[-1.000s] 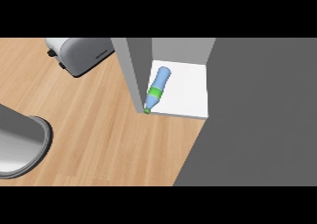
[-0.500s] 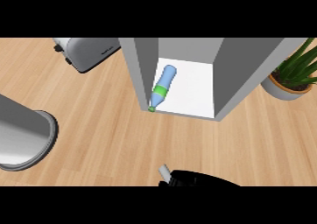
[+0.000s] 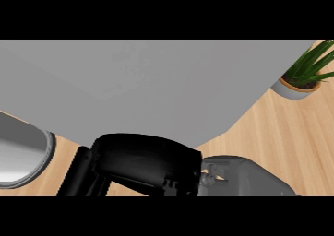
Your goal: Pick up the bottled water, place it into the cabinet and close the cabinet
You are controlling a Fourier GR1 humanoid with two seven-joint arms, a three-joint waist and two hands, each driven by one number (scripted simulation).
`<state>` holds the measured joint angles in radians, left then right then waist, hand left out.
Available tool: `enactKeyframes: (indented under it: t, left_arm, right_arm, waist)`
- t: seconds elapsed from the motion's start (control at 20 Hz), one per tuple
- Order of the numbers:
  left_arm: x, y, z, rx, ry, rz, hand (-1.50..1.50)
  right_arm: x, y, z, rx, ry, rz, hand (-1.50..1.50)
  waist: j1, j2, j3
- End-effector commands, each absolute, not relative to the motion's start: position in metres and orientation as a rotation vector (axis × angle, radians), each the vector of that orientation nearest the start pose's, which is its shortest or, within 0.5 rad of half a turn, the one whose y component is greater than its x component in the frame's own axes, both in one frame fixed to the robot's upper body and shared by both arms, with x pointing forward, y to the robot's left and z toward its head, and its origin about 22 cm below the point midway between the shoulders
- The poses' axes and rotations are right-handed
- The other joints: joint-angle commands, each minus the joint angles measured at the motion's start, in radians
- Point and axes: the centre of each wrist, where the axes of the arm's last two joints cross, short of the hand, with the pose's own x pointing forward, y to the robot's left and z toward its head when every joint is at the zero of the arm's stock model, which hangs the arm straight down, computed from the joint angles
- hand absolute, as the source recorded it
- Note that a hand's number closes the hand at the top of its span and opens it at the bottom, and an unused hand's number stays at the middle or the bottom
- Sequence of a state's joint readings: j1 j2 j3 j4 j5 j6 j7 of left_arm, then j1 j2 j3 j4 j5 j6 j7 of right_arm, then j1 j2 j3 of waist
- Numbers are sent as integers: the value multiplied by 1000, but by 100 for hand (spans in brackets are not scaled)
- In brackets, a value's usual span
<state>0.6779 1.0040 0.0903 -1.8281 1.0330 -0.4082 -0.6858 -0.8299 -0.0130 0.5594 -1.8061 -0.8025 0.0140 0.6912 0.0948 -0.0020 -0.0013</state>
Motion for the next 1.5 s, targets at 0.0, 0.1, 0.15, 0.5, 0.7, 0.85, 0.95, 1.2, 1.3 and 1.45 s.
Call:
enactKeyframes:
  t: [0.0, 0.1, 0.15, 0.5, 0.7, 0.85, 0.95, 1.2, 1.3, 1.45]
  left_arm:
    - [94, 458, 93, -236, -1890, 36, -150]
    - [72, 454, 88, -244, -1873, 59, -150]
    - [77, 445, 70, -235, -1884, 78, -150]
    - [64, 458, 88, -226, -1873, 80, -150]
    - [66, 452, 90, -223, -1892, 73, -150]
    - [56, 467, 93, -235, -1868, 56, -150]
    - [52, 461, 97, -228, -1876, 56, -150]
    - [55, 458, 93, -217, -1890, 68, -150]
    - [55, 456, 86, -218, -1873, 75, -150]
    - [70, 451, 92, -239, -1865, 52, -150]
  right_arm:
    - [259, -10, 236, 1130, -1183, 887, 150]
    - [281, -13, 228, 1136, -1165, 837, 150]
    - [291, -14, 230, 1136, -1163, 816, 150]
    - [330, -49, 195, 1109, -1165, 718, 150]
    - [357, -65, 173, 1039, -1196, 631, 150]
    - [367, -74, 197, 1019, -1274, 601, 150]
    - [374, -89, 160, 1004, -1299, 661, 150]
    - [387, -71, 196, 931, -1416, 649, 150]
    - [397, -81, 190, 916, -1481, 650, 150]
    - [397, -72, 201, 898, -1542, 621, -150]
  waist:
    - [-44, 2, 0]
    - [-31, 3, 1]
    - [-50, 6, 0]
    - [-70, 3, 2]
    - [-71, 5, 2]
    - [-73, 2, 1]
    - [-65, 5, 2]
    - [-63, 5, 1]
    - [-55, 10, 1]
    - [-66, 13, 1]
